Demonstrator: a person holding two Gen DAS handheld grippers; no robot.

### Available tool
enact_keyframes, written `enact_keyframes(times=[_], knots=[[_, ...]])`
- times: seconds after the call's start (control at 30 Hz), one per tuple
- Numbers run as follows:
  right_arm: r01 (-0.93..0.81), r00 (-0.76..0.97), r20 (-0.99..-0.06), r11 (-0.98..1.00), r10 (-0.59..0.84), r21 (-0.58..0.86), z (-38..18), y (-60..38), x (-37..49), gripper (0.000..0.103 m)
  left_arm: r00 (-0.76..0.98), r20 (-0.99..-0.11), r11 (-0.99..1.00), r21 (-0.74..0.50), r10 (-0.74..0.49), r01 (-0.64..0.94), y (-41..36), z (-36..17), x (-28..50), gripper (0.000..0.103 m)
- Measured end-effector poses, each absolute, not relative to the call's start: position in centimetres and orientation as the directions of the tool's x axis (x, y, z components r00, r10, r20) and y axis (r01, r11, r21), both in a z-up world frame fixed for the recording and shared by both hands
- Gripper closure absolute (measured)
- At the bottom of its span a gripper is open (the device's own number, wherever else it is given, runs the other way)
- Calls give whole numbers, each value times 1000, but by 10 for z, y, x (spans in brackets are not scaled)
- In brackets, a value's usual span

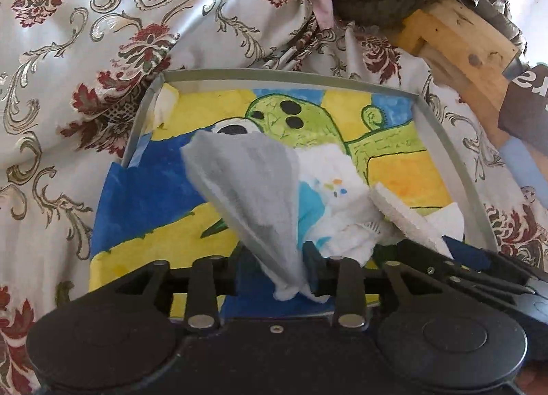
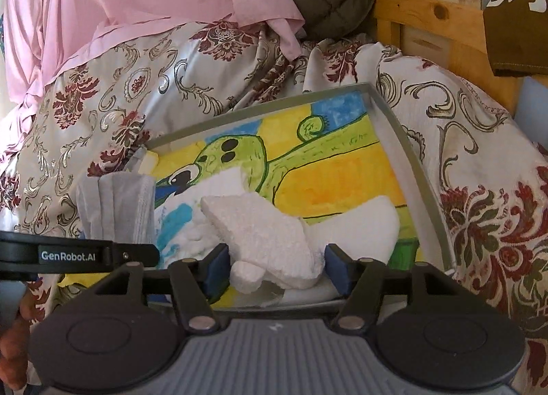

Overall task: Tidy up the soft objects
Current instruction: 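Open both tools to drop the mask and foam into the tray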

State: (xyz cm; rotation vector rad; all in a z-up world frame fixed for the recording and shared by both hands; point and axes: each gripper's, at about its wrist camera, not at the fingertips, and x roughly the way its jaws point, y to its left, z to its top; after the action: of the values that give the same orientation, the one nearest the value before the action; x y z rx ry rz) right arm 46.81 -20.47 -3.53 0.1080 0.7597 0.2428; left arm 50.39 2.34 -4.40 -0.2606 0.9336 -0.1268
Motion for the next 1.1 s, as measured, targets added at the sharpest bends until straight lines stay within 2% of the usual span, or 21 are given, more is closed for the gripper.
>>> enact_keyframes(times=[0.23,0.33,0.5,0.6,0.97,1.1], knots=[[-166,721,-641,964,263,208,-25,-210,456,25,607,-775,968,-250,-177,-37,31,-36,489,44],[-170,746,-608,960,272,220,-14,-212,443,21,662,-735,974,-226,-148,-34,35,-23,473,34],[-182,803,-520,951,289,248,9,-216,416,15,746,-656,977,-209,-116,-32,40,5,439,28],[-197,839,-457,948,295,250,24,-217,396,10,800,-593,983,-181,-90,-23,39,24,412,18],[-231,939,-216,956,268,180,65,-217,301,1,919,-389,981,-191,-61,-16,34,72,308,9],[-216,958,-157,962,242,167,70,-217,264,0,941,-336,979,-202,-32,-39,34,81,270,3]])
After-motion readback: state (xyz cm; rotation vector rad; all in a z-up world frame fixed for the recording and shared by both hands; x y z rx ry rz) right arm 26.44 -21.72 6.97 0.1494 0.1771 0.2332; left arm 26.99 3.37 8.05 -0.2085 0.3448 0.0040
